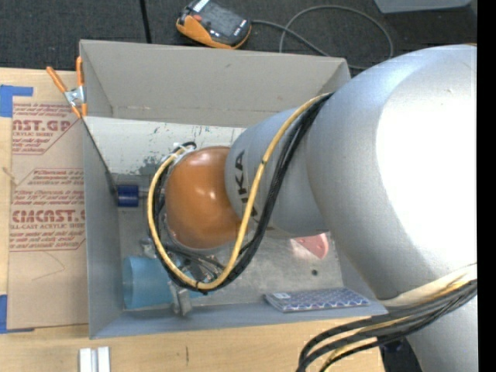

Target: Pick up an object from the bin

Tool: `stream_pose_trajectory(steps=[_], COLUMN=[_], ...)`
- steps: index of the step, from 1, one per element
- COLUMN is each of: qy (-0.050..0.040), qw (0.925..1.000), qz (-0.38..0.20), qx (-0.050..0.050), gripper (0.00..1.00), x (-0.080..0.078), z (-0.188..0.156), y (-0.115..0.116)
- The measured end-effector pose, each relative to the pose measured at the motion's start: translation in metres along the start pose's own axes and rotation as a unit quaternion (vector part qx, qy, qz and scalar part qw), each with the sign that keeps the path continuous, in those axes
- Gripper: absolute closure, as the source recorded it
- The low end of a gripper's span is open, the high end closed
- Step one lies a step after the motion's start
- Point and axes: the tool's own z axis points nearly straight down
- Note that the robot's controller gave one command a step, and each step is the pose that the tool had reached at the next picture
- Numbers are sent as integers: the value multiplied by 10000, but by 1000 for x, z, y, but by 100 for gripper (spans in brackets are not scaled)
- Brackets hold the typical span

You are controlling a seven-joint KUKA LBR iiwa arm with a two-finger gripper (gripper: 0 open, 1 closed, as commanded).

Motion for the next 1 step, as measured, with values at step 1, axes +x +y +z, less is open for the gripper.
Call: stream_pose_trajectory(steps=[1], qy=[64], qw=[9949], qz=[1007], qx=[81], gripper=[100], x=[-6], z=[7], y=[20])
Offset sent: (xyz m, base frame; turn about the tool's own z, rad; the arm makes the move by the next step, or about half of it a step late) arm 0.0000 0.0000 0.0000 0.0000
